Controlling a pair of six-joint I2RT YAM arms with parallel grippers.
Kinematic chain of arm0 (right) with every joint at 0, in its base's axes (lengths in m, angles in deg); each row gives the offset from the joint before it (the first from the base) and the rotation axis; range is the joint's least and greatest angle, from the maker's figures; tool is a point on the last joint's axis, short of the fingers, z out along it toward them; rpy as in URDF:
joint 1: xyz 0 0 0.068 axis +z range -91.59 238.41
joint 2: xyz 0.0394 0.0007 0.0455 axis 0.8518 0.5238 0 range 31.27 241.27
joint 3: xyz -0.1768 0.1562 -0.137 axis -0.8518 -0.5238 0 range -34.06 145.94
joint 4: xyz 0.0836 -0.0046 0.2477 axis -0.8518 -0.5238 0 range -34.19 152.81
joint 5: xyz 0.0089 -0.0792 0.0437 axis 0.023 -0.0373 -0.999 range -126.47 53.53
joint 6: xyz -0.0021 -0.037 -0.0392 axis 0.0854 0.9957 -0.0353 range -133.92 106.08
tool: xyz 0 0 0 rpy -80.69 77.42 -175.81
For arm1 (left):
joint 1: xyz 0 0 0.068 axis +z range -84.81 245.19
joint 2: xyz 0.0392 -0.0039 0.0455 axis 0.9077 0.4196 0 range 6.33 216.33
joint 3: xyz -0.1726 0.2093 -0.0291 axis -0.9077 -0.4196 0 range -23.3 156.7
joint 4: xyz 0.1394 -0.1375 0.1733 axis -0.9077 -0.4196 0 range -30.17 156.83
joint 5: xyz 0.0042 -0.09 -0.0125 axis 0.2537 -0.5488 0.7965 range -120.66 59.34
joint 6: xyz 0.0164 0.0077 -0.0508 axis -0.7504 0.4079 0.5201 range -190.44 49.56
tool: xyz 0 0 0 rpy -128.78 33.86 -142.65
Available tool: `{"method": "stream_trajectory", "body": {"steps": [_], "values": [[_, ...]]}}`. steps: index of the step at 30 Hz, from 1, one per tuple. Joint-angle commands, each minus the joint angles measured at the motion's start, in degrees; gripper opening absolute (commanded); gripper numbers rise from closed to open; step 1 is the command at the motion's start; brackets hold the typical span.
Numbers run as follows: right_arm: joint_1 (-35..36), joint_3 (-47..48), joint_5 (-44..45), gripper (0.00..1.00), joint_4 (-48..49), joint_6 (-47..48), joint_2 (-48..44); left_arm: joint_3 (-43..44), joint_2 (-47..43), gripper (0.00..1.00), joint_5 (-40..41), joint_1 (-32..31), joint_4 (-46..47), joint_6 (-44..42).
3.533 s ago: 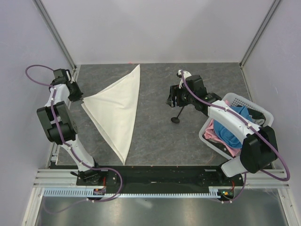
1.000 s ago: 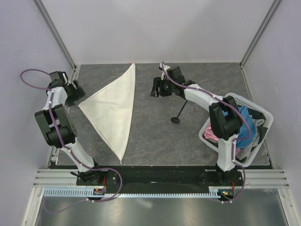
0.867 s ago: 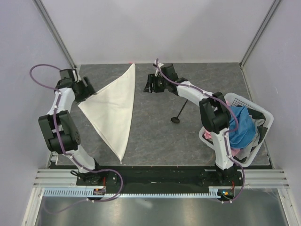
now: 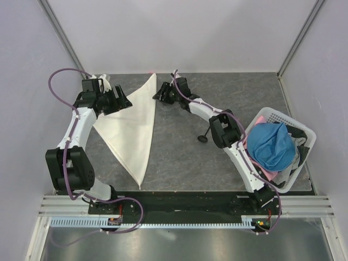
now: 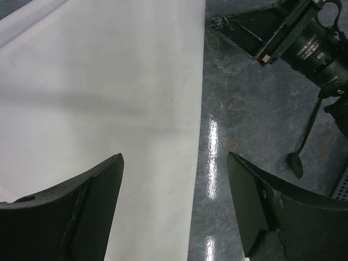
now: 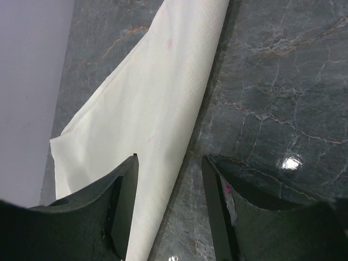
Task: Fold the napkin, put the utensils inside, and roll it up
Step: Fold the napkin
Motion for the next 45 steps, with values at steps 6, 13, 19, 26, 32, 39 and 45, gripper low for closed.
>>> {"method": "stream_trajectory", "body": {"steps": [6,13,19,26,32,39,45], "values": [[1.56,4.77,4.4,0.55,-2.6,-1.95,3.83,-0.4,-2.67,0.83,-6.51,0.15,2.96,2.99],[2.0,7.05,5.89,0.47,-4.35,-4.23,5.67,-0.58,-3.02,0.83,-8.1,0.15,3.57,3.61],[2.17,7.5,7.12,0.32,-4.89,-5.99,6.03,-0.75,-2.49,0.83,-9.85,0.06,4.02,4.31],[2.09,4.08,7.82,0.0,-1.14,-10.12,4.71,-0.93,-1.97,0.83,-9.85,0.06,4.19,4.48],[1.91,-17.25,19.84,0.0,8.26,-11.79,-8.27,-1.11,-1.88,0.83,-9.15,0.15,4.1,4.31],[0.77,-47.48,34.88,0.0,14.79,-12.93,-29.64,-1.28,-1.88,0.83,-8.97,0.06,4.28,4.31],[0.68,-64.91,37.79,0.0,16.29,-14.95,-40.98,-1.72,-2.49,0.83,-7.05,0.06,4.37,4.05]]}}
